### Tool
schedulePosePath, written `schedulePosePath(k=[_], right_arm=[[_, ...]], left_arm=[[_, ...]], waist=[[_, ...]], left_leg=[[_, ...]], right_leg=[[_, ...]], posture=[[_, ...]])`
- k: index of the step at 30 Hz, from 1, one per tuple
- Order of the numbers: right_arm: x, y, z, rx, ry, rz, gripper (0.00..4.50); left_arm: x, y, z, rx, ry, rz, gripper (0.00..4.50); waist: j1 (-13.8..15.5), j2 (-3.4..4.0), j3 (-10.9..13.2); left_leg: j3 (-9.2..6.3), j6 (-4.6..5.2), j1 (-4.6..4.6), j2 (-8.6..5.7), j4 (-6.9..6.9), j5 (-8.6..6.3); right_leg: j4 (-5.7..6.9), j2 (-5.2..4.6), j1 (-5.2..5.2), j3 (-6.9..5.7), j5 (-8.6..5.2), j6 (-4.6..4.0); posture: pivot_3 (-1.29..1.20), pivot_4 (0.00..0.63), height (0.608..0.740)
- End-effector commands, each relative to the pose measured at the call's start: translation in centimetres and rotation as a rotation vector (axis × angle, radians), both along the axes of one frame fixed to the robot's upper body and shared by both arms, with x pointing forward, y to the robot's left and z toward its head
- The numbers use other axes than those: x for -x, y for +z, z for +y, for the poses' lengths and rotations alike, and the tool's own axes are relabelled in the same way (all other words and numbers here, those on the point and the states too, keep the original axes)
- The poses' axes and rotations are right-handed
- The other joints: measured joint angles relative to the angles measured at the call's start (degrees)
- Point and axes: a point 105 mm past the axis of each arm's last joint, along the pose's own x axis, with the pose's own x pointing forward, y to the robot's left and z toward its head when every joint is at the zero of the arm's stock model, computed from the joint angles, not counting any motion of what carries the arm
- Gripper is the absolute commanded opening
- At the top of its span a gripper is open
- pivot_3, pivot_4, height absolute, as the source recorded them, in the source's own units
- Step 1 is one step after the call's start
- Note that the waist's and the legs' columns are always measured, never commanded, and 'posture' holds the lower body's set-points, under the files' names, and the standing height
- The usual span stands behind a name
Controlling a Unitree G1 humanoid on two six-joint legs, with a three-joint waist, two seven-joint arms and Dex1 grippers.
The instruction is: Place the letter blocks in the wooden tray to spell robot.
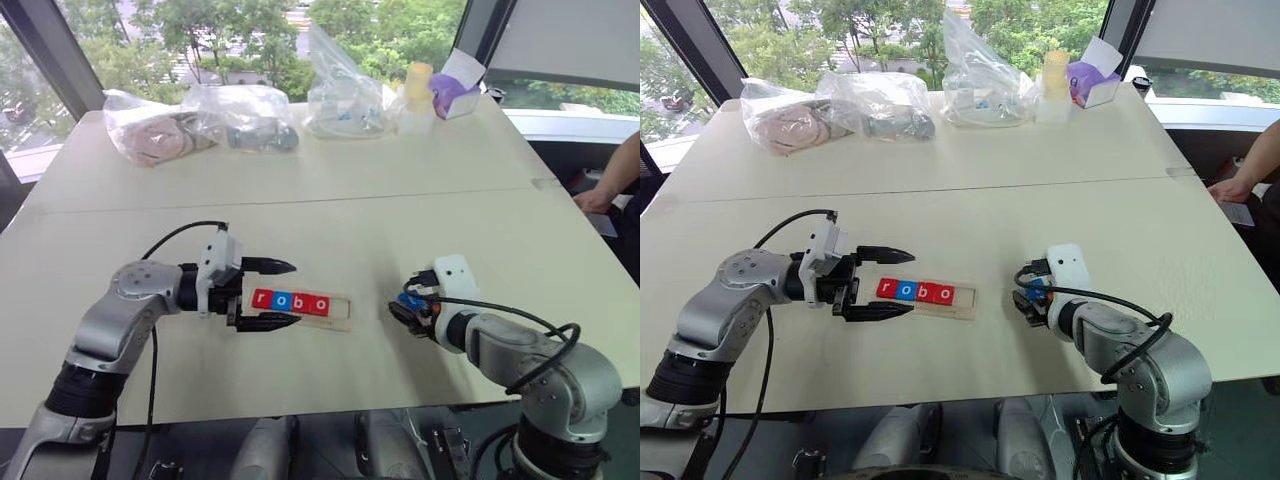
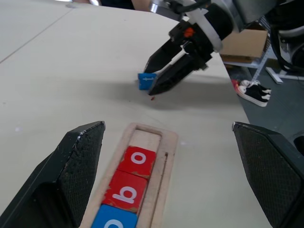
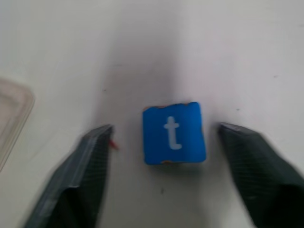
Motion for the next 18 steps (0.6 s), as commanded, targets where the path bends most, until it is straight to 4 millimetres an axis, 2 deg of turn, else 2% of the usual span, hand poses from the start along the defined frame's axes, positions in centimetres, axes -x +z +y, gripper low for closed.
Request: schedulePosePath(k=[1, 4, 6, 9, 12, 18], right_arm=[[0.2, 2.6, -0.3, 0.065, 0.212, -0.001, 4.48], [0.4, 4.8, 0.2, 0.096, 0.443, -0.034, 4.48], [-0.3, 5.4, 0.2, 0.178, 0.609, -0.151, 4.48], [-0.1, 3.5, -0.6, 0.245, 0.847, -0.149, 4.48], [-1.7, 2.3, -1.7, 0.279, 0.907, -0.172, 4.48], [-3.3, 0.4, -1.9, 0.306, 1.036, -0.182, 4.48]], left_arm=[[-0.1, 0.7, 0.0, -0.002, -0.006, -0.048, 4.5], [-0.1, 0.9, 0.2, -0.004, -0.007, -0.053, 4.5], [-0.1, 1.0, 0.5, -0.011, -0.01, -0.059, 4.5], [-0.3, 1.1, 0.5, -0.014, 0.0, -0.071, 4.5], [-0.4, 1.4, 0.4, -0.007, 0.016, -0.081, 4.5], [0.2, 1.4, 0.9, -0.017, 0.044, -0.08, 4.5]], waist=[[-0.05, 0.0, 0.03], [-0.25, 0.0, 0.04], [-0.19, 0.0, 0.05], [-0.2, -0.04, 0.05], [-0.16, -0.09, 0.1], [-0.19, -0.09, 0.11]], left_leg=[[0.03, 0.03, -0.02, -0.03, 0.02, 0.0], [0.03, 0.06, -0.01, 0.03, -0.02, -0.01], [-0.01, 0.09, -0.01, 0.08, -0.03, -0.03], [0.07, 0.1, -0.02, 0.06, -0.05, -0.05], [0.1, 0.11, -0.02, 0.01, 0.05, -0.05], [0.09, 0.1, 0.02, 0.05, 0.03, -0.05]], right_leg=[[-0.05, -0.03, 0.01, 0.01, -0.01, -0.01], [-0.06, 0.0, 0.02, -0.02, -0.01, 0.01], [-0.06, 0.05, 0.03, -0.13, -0.04, 0.09], [-0.09, 0.04, 0.06, -0.17, -0.09, 0.17], [-0.1, -0.03, 0.1, -0.09, -0.08, 0.2], [-0.03, 0.0, 0.04, 0.02, -0.06, 0.15]], posture=[[0.0, 0.15, 0.74], [0.0, 0.15, 0.74], [0.0, 0.15, 0.74], [0.0, 0.15, 0.74], [0.0, 0.15, 0.74], [0.0, 0.15, 0.74]])
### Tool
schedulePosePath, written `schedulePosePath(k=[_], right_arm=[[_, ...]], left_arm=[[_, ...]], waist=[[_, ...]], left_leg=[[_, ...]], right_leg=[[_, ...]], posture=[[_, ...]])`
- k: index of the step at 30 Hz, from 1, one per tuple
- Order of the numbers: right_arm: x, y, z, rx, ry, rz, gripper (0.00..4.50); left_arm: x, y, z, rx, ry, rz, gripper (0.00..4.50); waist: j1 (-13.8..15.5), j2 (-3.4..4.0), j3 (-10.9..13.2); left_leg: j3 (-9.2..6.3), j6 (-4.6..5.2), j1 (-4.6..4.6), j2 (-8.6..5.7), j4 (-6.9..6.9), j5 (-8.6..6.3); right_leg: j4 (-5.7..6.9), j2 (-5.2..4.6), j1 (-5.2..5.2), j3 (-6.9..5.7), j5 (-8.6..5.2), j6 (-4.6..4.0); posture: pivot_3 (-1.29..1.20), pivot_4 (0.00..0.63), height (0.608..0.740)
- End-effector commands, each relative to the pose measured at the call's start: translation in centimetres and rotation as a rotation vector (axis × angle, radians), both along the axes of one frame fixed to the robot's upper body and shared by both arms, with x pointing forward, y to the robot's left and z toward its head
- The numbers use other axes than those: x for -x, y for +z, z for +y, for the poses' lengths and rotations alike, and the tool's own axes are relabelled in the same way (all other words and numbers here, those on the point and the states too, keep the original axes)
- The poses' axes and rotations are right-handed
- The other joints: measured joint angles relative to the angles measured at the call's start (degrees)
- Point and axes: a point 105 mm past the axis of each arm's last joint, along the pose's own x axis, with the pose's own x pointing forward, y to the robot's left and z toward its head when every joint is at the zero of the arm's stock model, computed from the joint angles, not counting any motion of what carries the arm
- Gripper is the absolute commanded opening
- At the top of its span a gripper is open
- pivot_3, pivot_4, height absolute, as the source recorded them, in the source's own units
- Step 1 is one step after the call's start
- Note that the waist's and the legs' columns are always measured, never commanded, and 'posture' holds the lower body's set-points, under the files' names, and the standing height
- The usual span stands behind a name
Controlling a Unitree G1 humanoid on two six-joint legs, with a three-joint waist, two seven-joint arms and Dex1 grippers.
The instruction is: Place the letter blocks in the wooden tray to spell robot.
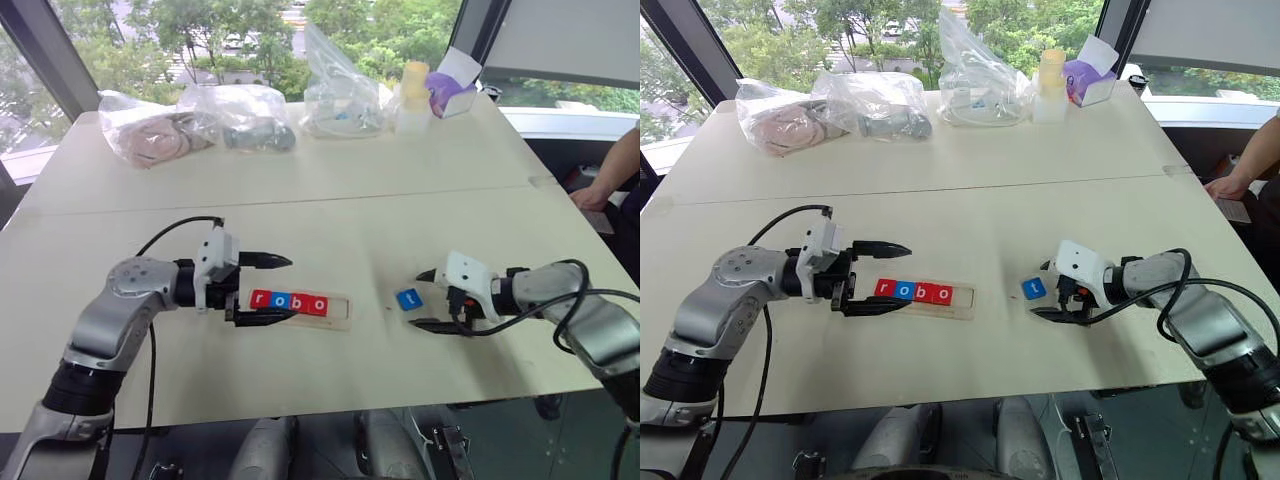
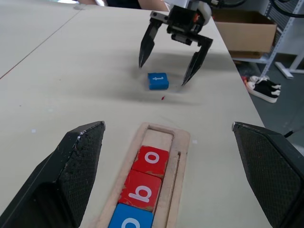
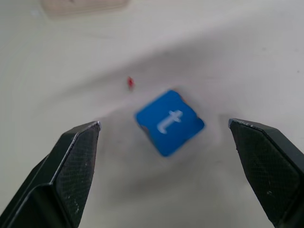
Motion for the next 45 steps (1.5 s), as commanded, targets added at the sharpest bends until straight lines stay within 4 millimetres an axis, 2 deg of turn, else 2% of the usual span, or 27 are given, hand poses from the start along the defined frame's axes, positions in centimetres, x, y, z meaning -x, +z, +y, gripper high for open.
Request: schedulePosePath(k=[1, 10, 13, 16, 17, 18, 23, 26, 29, 32, 37, 45], right_arm=[[-0.6, -0.1, 0.1, 0.027, 0.076, -0.041, 4.48], [-1.8, -0.6, -0.3, 0.03, 0.128, -0.014, 4.48], [-1.7, -0.9, -0.3, 0.025, 0.149, 0.005, 3.61], [-1.6, -1.0, -0.1, 0.019, 0.153, 0.013, 2.07], [-1.7, -0.9, 0.1, 0.008, 0.142, 0.019, 1.62], [-1.7, -0.9, 0.2, 0.0, 0.134, 0.023, 1.36], [-1.9, 0.0, 1.5, -0.062, 0.057, 0.037, 1.36], [-1.8, 0.9, 3.0, -0.096, 0.0, 0.029, 1.36], [-1.8, 2.4, 5.3, -0.149, -0.062, 0.006, 1.36], [-0.8, 3.3, 8.1, -0.191, -0.057, -0.001, 1.36], [0.7, 3.4, 10.4, -0.192, -0.051, 0.013, 1.36], [1.0, 2.0, 11.5, -0.137, -0.074, 0.039, 1.36]], left_arm=[[0.4, 1.1, 0.5, 0.005, 0.018, -0.04, 4.5], [0.9, 1.2, 0.8, 0.0, 0.05, -0.036, 4.5], [0.9, 1.1, 0.9, -0.004, 0.061, -0.038, 4.5], [0.8, 1.2, 0.9, -0.003, 0.069, -0.041, 4.5], [0.8, 1.2, 0.9, -0.003, 0.072, -0.043, 4.5], [0.8, 1.2, 1.0, -0.003, 0.075, -0.044, 4.5], [0.7, 1.3, 1.0, -0.001, 0.089, -0.051, 4.5], [0.7, 1.4, 1.0, -0.001, 0.091, -0.052, 4.5], [0.7, 1.4, 1.0, 0.001, 0.094, -0.052, 4.5], [0.7, 1.4, 0.8, 0.002, 0.091, -0.052, 4.5], [0.6, 1.5, 0.6, 0.005, 0.086, -0.049, 4.5], [0.8, 1.5, 0.8, -0.005, 0.065, -0.036, 4.5]], waist=[[0.19, 0.0, 0.0], [0.27, 0.0, -0.01], [0.28, 0.0, -0.01], [0.31, 0.0, -0.01], [0.27, 0.0, -0.01], [0.24, -0.01, -0.01], [0.02, -0.01, -0.02], [0.13, 0.0, -0.02], [0.32, 0.0, -0.01], [0.42, 0.01, -0.01], [0.55, 0.0, -0.02], [0.24, 0.0, -0.02]], left_leg=[[-0.03, -0.01, 0.0, 0.0, -0.02, 0.0], [-0.03, -0.04, 0.01, -0.03, 0.03, 0.01], [-0.03, -0.04, 0.02, -0.02, 0.03, 0.02], [-0.03, -0.05, 0.02, -0.02, 0.04, 0.02], [-0.03, -0.06, 0.02, -0.02, 0.04, 0.02], [-0.03, -0.06, 0.03, -0.02, 0.04, 0.02], [-0.03, -0.07, 0.07, 0.0, 0.03, 0.03], [-0.04, -0.08, 0.07, 0.0, 0.03, 0.03], [-0.06, -0.08, 0.02, 0.0, 0.02, 0.03], [-0.08, -0.08, -0.03, -0.01, 0.02, 0.03], [-0.09, -0.08, -0.06, -0.05, 0.02, 0.03], [-0.09, -0.08, -0.05, -0.04, 0.01, 0.03]], right_leg=[[0.0, 0.0, -0.01, -0.01, 0.0, 0.0], [-0.01, -0.03, 0.03, 0.01, 0.03, -0.06], [-0.01, -0.03, 0.03, 0.01, 0.03, -0.06], [0.0, -0.04, 0.03, 0.01, 0.03, -0.06], [0.0, -0.03, 0.04, 0.01, 0.04, -0.07], [0.01, -0.04, 0.04, 0.02, 0.04, -0.07], [0.05, -0.05, 0.03, 0.07, 0.05, -0.09], [0.06, -0.06, 0.02, 0.07, 0.05, -0.09], [0.06, -0.08, -0.05, 0.08, 0.05, -0.09], [0.05, -0.1, -0.08, 0.07, 0.05, -0.09], [0.03, -0.13, -0.09, 0.04, 0.05, -0.09], [0.05, -0.1, -0.1, 0.02, 0.05, -0.09]], posture=[[0.0, 0.15, 0.74], [0.0, 0.15, 0.74], [0.0, 0.15, 0.74], [0.0, 0.15, 0.74], [0.0, 0.15, 0.74], [0.0, 0.15, 0.74], [0.0, 0.15, 0.74], [0.0, 0.15, 0.74], [0.0, 0.15, 0.74], [0.0, 0.15, 0.74], [0.0, 0.15, 0.74], [0.0, 0.15, 0.74]])
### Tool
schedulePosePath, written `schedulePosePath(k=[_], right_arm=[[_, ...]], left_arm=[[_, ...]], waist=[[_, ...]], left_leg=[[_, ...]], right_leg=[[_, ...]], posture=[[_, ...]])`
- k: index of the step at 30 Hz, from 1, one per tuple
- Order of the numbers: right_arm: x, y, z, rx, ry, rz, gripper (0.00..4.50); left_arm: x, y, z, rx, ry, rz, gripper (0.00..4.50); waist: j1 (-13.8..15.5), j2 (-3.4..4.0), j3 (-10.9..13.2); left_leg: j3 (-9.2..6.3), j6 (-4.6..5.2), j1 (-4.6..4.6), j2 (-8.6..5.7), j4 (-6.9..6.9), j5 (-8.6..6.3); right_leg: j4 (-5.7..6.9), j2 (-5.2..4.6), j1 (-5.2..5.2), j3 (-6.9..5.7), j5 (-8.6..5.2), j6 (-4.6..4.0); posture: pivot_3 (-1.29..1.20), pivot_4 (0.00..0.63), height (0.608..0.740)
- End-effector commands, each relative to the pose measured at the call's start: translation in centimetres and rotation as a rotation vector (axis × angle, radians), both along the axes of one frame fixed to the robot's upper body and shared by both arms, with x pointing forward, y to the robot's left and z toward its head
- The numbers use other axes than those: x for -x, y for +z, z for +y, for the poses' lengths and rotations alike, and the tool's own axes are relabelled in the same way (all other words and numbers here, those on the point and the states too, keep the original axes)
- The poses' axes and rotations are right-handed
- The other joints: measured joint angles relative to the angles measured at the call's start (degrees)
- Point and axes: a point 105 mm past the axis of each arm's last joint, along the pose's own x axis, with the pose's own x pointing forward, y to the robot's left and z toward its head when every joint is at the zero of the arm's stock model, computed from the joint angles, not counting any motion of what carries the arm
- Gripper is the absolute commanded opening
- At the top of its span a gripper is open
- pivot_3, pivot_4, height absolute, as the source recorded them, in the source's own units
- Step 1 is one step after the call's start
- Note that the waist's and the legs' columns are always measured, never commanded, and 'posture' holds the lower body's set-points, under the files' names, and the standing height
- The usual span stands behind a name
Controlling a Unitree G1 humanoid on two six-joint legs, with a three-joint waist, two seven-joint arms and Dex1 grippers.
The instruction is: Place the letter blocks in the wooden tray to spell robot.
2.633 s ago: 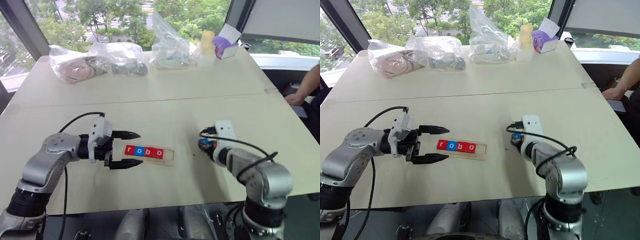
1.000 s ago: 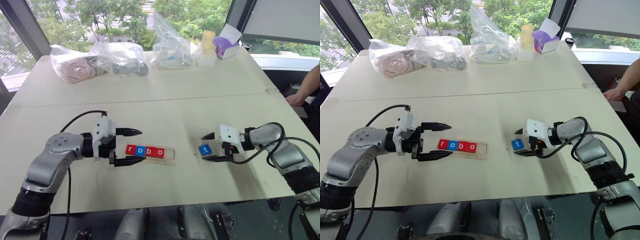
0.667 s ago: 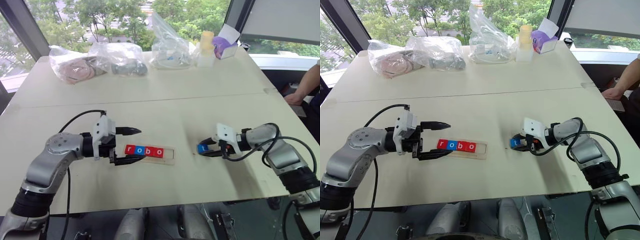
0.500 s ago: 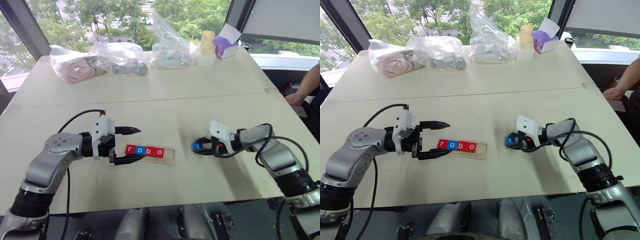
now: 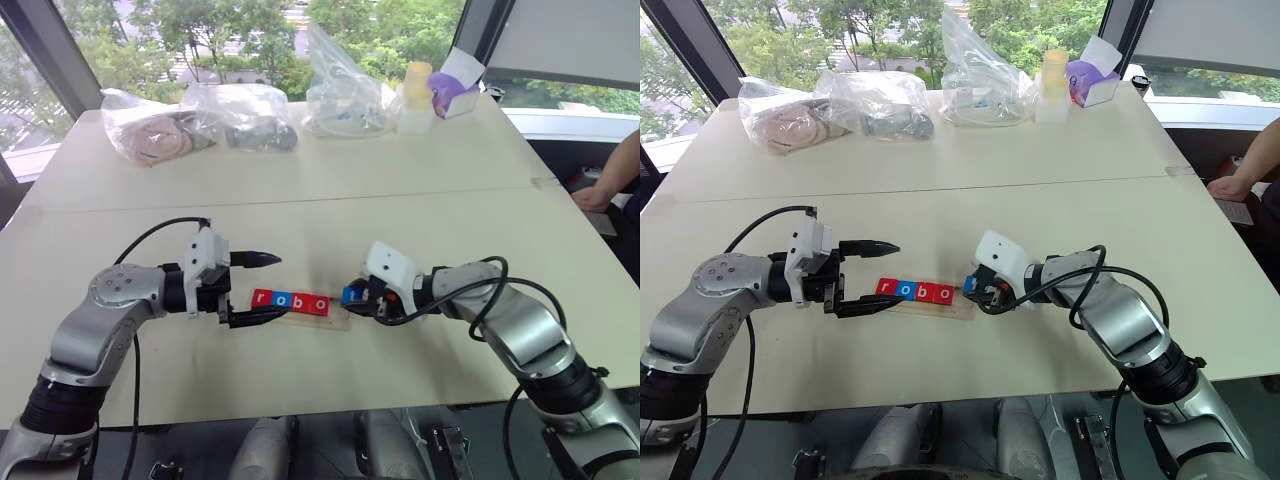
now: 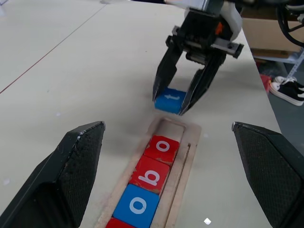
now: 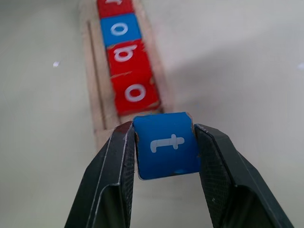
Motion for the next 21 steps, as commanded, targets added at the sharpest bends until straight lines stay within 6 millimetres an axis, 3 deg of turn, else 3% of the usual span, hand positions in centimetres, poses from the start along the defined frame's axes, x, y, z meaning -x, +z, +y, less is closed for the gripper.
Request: schedulePosePath(k=[1, 21], right_arm=[[0.0, 0.6, 1.0, 0.001, 0.017, -0.038, 1.36], [-0.1, -0.5, 1.9, 0.045, 0.029, -0.036, 1.36]], left_arm=[[0.6, 1.0, 0.0, -0.004, -0.042, -0.027, 4.5], [0.4, 1.3, 0.4, -0.016, -0.04, -0.032, 4.5]], waist=[[-0.02, 0.0, 0.0], [0.03, 0.0, 0.0]], left_leg=[[0.0, 0.0, 0.0, 0.01, -0.01, 0.0], [0.0, 0.0, 0.0, 0.0, -0.01, 0.0]], right_leg=[[0.0, 0.01, 0.0, 0.0, 0.0, 0.0], [0.0, 0.06, 0.0, -0.02, 0.0, 0.01]], posture=[[0.0, 0.15, 0.74], [0.0, 0.15, 0.74]])
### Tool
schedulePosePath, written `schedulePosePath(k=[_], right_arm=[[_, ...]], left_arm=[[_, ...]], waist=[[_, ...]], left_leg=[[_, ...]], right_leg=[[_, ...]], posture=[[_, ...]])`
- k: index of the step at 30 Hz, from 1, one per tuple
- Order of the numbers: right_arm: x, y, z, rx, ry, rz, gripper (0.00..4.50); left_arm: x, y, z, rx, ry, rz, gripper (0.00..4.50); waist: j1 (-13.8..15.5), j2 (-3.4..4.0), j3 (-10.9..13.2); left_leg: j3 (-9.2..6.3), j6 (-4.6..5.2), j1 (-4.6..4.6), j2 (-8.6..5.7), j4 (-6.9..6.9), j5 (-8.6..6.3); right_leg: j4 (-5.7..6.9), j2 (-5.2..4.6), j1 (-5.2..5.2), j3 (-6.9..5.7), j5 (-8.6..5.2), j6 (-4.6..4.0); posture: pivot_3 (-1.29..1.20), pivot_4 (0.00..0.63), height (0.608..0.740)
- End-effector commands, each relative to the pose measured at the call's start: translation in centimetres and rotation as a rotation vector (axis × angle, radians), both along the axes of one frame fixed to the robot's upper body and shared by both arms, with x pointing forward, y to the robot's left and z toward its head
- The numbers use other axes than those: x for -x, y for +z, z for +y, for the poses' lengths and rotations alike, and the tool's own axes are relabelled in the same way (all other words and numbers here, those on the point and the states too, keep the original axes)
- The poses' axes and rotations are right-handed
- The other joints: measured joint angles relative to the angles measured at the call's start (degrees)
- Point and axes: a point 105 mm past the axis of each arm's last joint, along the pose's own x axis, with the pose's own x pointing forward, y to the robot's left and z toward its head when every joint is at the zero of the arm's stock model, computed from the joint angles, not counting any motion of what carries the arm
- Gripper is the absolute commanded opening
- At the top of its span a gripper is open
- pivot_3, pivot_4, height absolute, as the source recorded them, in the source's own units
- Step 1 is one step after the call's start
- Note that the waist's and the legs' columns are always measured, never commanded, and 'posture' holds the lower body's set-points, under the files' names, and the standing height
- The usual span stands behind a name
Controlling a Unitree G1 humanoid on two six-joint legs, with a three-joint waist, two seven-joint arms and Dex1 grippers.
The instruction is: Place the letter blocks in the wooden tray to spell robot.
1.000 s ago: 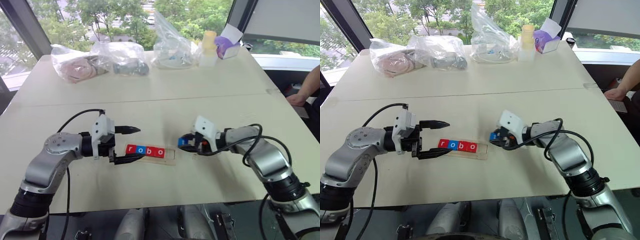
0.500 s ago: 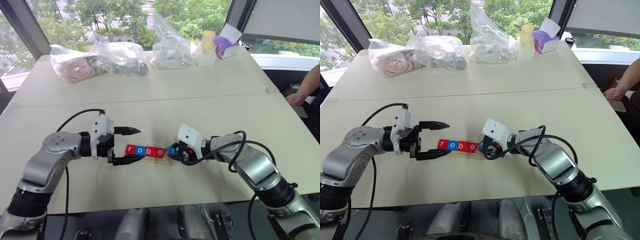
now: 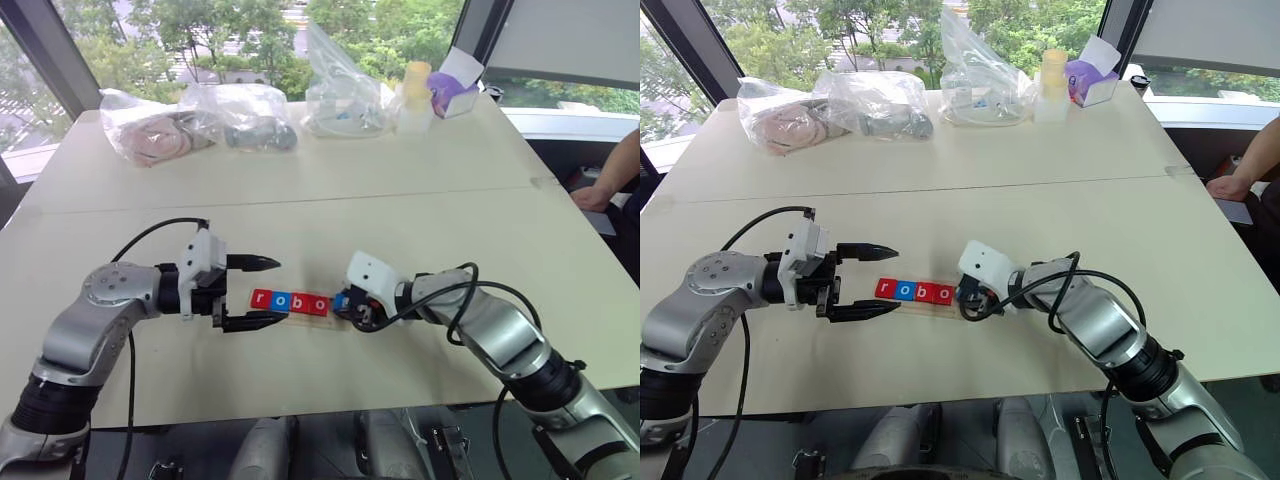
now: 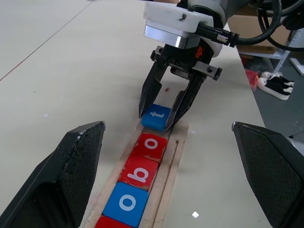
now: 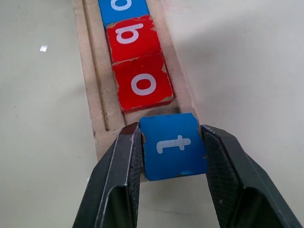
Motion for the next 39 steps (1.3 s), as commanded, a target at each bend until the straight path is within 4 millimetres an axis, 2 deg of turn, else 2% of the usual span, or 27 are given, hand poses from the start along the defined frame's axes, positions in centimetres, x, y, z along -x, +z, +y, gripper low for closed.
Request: schedulePosePath(k=[1, 6, 8, 17, 19, 25, 29, 33, 39], right_arm=[[0.3, 0.9, 0.9, -0.023, 0.044, -0.026, 1.36], [0.5, 0.9, 1.1, -0.025, 0.051, -0.017, 1.36], [0.6, 0.8, 1.2, -0.025, 0.057, -0.013, 2.39], [0.8, 0.8, 1.5, -0.022, 0.082, -0.008, 2.39], [0.7, 0.9, 1.4, -0.019, 0.084, -0.013, 2.93], [0.1, 1.6, 0.9, -0.031, 0.066, -0.021, 2.93], [-1.6, 3.4, -0.8, -0.08, -0.026, -0.035, 2.93], [-1.8, 4.8, -2.4, -0.102, -0.064, -0.037, 2.93], [-1.3, 4.4, -4.4, -0.013, -0.041, -0.089, 2.93]], left_arm=[[-0.1, 1.1, 0.1, 0.005, 0.0, -0.045, 4.5], [-0.2, 1.1, 0.1, 0.007, 0.005, -0.049, 4.5], [-0.3, 1.2, 0.1, 0.009, 0.008, -0.051, 4.5], [-0.4, 1.1, 0.1, 0.011, 0.012, -0.052, 4.5], [-0.4, 1.1, 0.1, 0.012, 0.015, -0.053, 4.5], [-0.5, 1.1, 0.1, 0.015, 0.02, -0.056, 4.5], [-0.5, 1.0, 0.0, 0.018, 0.02, -0.055, 4.5], [-0.5, 1.0, 0.1, 0.018, 0.019, -0.055, 4.5], [-0.5, 1.0, 0.1, 0.019, 0.02, -0.055, 4.5]], waist=[[0.0, 0.0, 0.0], [-0.03, 0.0, 0.0], [-0.02, 0.0, 0.0], [-0.02, 0.0, 0.0], [-0.02, 0.0, 0.0], [-0.01, 0.0, 0.0], [0.01, 0.0, 0.0], [0.11, 0.0, 0.0], [0.07, 0.0, 0.0]], left_leg=[[0.0, 0.0, 0.0, 0.0, 0.0, 0.0], [0.0, 0.0, 0.0, 0.0, 0.0, 0.0], [0.0, 0.0, 0.0, 0.0, 0.0, 0.0], [0.0, 0.0, 0.0, 0.0, 0.0, 0.0], [0.0, 0.0, 0.0, 0.0, 0.0, 0.0], [0.0, 0.0, 0.0, 0.0, 0.0, 0.0], [0.0, 0.0, 0.0, 0.0, 0.0, 0.0], [0.0, 0.0, 0.0, 0.0, -0.01, 0.0], [0.01, 0.01, -0.01, -0.01, -0.02, 0.0]], right_leg=[[0.0, 0.0, 0.0, 0.0, 0.0, 0.0], [0.0, 0.01, 0.0, 0.0, 0.0, 0.0], [0.0, 0.02, 0.0, 0.0, 0.0, 0.0], [0.0, 0.03, 0.0, -0.01, 0.0, 0.0], [0.0, 0.03, 0.0, -0.01, 0.0, 0.0], [0.0, 0.02, 0.0, -0.01, 0.0, 0.0], [0.0, 0.03, 0.0, -0.01, 0.0, 0.0], [0.0, 0.02, 0.0, -0.01, 0.0, 0.0], [-0.02, 0.0, 0.01, -0.02, 0.0, 0.0]], posture=[[0.0, 0.15, 0.74], [0.0, 0.15, 0.74], [0.0, 0.15, 0.74], [0.0, 0.15, 0.74], [0.0, 0.15, 0.74], [0.0, 0.15, 0.74], [0.0, 0.15, 0.74], [0.0, 0.15, 0.74], [0.0, 0.15, 0.74]])
